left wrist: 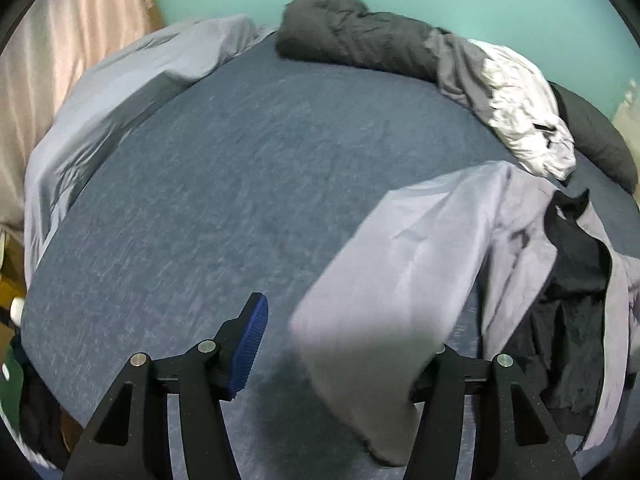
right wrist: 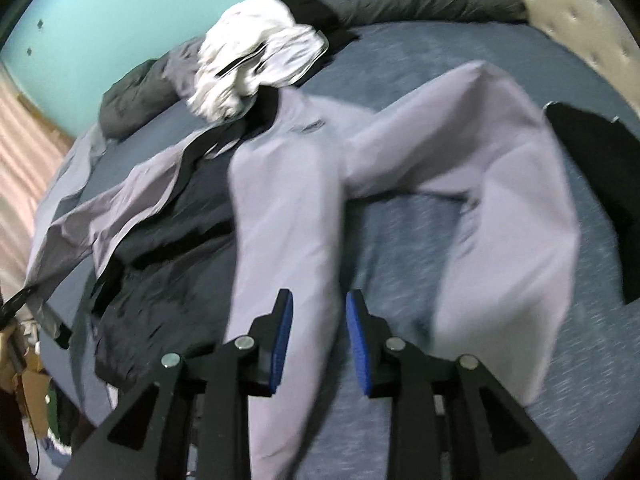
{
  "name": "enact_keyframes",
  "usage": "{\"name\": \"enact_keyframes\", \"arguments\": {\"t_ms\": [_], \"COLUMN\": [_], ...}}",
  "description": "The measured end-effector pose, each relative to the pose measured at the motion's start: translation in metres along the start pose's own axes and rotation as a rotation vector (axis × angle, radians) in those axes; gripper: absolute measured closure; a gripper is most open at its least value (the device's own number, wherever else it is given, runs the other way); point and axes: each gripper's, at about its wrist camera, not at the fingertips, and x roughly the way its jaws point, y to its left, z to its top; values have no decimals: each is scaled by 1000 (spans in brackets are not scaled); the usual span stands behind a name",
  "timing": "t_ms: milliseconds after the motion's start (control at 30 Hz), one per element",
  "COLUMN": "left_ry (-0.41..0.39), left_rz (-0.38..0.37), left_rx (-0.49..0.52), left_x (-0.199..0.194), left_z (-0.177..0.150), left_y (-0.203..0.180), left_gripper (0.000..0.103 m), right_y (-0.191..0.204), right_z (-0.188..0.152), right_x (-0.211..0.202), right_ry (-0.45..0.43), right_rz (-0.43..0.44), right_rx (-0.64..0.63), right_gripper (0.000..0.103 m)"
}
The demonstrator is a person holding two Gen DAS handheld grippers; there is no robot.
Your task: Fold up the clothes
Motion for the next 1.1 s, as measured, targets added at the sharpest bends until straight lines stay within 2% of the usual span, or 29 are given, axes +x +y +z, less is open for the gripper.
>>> {"name": "enact_keyframes", "arguments": {"t_ms": [233,333,400,533,567,633,800,967,1100], "left_ry": [8,-2,21,78,96,131,235,296,325], "left_rz": [64,49,-8,-109,-138,-188,-273,-300,-315], "left_rx": [-30,-46,-21,60,78,109,176,189,162], "left_x": [-13,-22,-21,-12,-7,2,32,52,61], "left_z": [-4,-8,-15,-37,-45,-61,-103,-130,-140], "left_y": [33,37,24,-16,-29,-54,-107,-139,-144], "left_gripper": [41,41,35,31,31,31,31,31,31], "right_y": [10,13,14,18,19,20,30,53,73], "right_z": [-21,-28,-33,-42,-44,-49,-67,-90,-102], "right_x": [2,0,-2,-5,-5,-7,-1,13,26], "right_ry": [27,39,46,62,66,73,117,171,199], "right_rz": [19,21,22,24,25,26,43,72,117], "right_rx": [-14,-16,-17,-19,-19,-21,-40,-101,-145], "right_gripper": [76,76,75,73,64,54,54,54,54]}}
